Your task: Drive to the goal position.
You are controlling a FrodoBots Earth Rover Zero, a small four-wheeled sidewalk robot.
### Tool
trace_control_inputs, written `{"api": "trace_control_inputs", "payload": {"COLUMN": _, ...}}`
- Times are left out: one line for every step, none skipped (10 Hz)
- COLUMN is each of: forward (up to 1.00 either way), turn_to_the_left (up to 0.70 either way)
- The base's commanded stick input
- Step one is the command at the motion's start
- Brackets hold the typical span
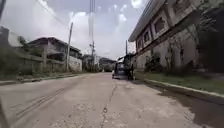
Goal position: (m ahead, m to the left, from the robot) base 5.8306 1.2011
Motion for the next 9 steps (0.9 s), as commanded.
{"api": "trace_control_inputs", "payload": {"forward": 1.00, "turn_to_the_left": 0.00}}
{"api": "trace_control_inputs", "payload": {"forward": 1.00, "turn_to_the_left": 0.00}}
{"api": "trace_control_inputs", "payload": {"forward": 1.00, "turn_to_the_left": -0.06}}
{"api": "trace_control_inputs", "payload": {"forward": 1.00, "turn_to_the_left": -0.26}}
{"api": "trace_control_inputs", "payload": {"forward": 1.00, "turn_to_the_left": 0.00}}
{"api": "trace_control_inputs", "payload": {"forward": 1.00, "turn_to_the_left": 0.00}}
{"api": "trace_control_inputs", "payload": {"forward": 1.00, "turn_to_the_left": 0.00}}
{"api": "trace_control_inputs", "payload": {"forward": 1.00, "turn_to_the_left": 0.00}}
{"api": "trace_control_inputs", "payload": {"forward": 1.00, "turn_to_the_left": 0.00}}
